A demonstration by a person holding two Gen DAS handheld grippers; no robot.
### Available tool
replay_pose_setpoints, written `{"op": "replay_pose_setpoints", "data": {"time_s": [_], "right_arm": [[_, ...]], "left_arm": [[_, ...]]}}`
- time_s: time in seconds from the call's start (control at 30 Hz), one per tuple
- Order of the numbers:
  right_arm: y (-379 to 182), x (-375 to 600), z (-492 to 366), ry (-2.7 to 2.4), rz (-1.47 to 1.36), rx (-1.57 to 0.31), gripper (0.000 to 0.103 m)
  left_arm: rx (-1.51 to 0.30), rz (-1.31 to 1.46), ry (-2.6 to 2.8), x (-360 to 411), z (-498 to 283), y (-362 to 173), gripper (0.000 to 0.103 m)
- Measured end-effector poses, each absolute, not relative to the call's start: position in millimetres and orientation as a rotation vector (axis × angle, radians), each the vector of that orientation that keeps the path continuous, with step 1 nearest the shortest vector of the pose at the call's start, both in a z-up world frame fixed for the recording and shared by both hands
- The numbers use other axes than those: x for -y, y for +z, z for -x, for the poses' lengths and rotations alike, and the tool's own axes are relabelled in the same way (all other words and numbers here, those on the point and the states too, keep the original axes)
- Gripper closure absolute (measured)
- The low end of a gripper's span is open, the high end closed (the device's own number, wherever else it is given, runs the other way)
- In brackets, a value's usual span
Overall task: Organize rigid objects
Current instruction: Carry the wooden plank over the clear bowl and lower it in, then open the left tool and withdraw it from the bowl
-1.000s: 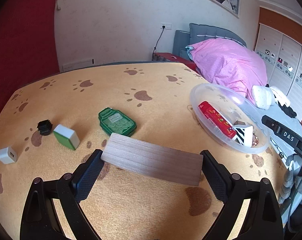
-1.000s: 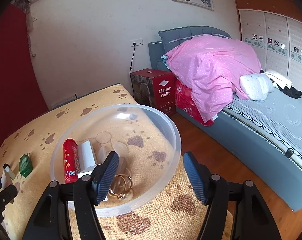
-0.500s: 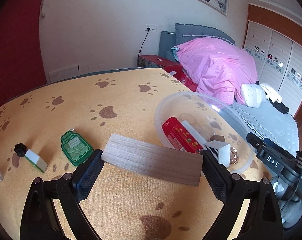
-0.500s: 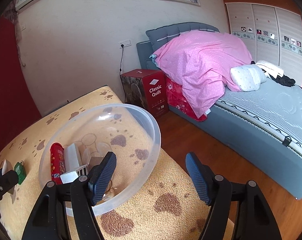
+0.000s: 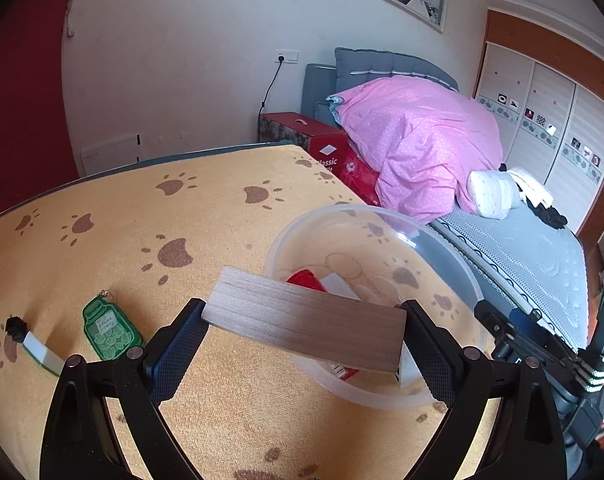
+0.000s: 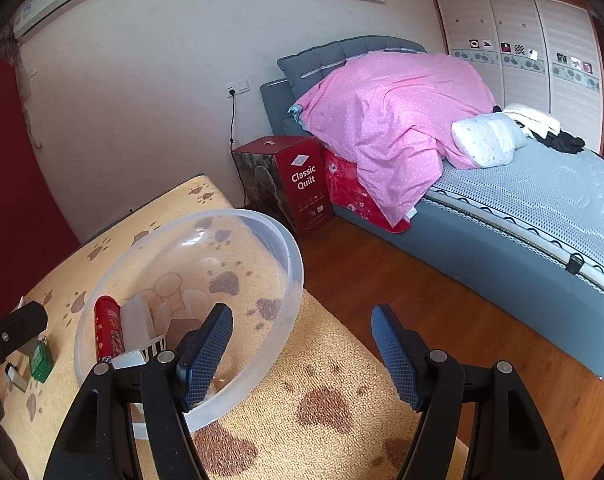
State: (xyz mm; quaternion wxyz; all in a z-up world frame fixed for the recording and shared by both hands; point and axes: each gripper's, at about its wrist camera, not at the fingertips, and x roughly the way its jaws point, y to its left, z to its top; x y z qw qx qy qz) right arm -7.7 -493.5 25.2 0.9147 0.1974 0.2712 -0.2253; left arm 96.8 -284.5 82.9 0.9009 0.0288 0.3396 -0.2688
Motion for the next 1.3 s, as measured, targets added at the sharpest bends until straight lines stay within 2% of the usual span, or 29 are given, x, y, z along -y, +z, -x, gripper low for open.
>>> {"op": "replay_pose_setpoints", "data": {"time_s": [0.57, 0.67, 1.3], "right_arm": [[23, 497, 9, -0.465, -0.426, -0.556, 0.027], [23, 497, 10, -0.463, -0.429, -0.558, 0.027], [23, 496, 10, -0.45, -0.432, -0.568, 0.026]], "left_arm": [[-0.75, -0.037, -0.643, 337, -106, 77, 0.006], [-0.746, -0.027, -0.643, 338, -106, 74, 0.003], [-0.737, -0.081, -0.574, 312, -100, 61, 0.003]]}}
